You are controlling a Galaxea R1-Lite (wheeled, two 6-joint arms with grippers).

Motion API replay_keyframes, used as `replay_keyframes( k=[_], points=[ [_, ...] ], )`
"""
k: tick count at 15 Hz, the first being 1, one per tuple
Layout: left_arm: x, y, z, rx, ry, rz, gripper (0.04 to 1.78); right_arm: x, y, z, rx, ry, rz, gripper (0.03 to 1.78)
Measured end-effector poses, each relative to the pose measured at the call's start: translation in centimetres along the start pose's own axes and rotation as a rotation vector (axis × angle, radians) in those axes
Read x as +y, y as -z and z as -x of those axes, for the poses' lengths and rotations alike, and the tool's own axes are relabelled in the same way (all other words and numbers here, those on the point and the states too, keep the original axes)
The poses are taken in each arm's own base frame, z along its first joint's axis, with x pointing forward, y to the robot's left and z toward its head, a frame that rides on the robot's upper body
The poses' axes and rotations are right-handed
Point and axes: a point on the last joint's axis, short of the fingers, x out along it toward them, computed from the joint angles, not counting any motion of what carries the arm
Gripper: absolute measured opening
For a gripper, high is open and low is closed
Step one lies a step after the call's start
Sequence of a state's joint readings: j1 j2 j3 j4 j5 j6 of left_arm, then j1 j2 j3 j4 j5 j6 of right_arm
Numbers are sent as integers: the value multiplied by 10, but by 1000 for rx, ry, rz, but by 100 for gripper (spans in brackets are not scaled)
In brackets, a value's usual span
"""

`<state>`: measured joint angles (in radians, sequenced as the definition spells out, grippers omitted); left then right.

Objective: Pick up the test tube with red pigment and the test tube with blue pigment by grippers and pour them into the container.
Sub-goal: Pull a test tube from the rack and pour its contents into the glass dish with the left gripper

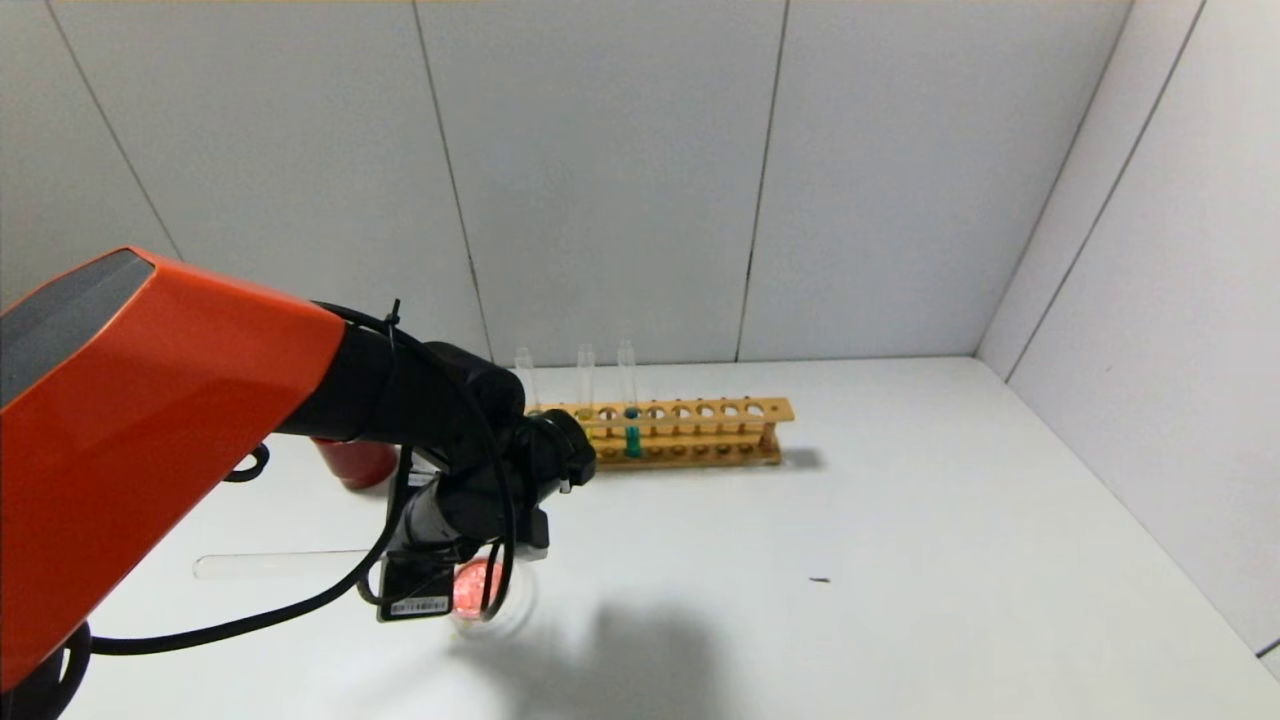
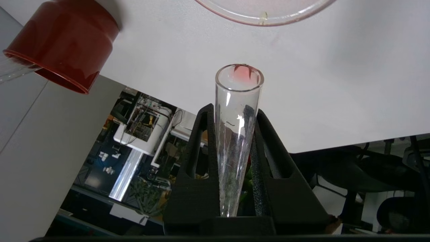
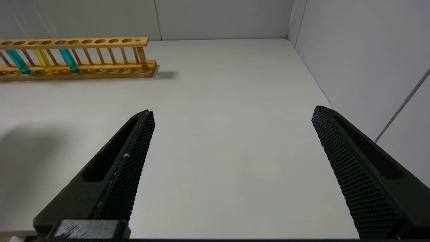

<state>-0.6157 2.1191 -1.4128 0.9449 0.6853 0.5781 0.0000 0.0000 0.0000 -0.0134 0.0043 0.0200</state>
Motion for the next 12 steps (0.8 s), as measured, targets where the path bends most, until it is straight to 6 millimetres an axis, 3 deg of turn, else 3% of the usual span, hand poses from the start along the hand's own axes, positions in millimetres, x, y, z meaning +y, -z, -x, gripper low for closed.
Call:
replay_keyframes(
  k=[12],
  points=[
    [1, -7, -2, -53, -28, 60, 32, 0, 0, 0, 0, 0, 0, 171]
  ],
)
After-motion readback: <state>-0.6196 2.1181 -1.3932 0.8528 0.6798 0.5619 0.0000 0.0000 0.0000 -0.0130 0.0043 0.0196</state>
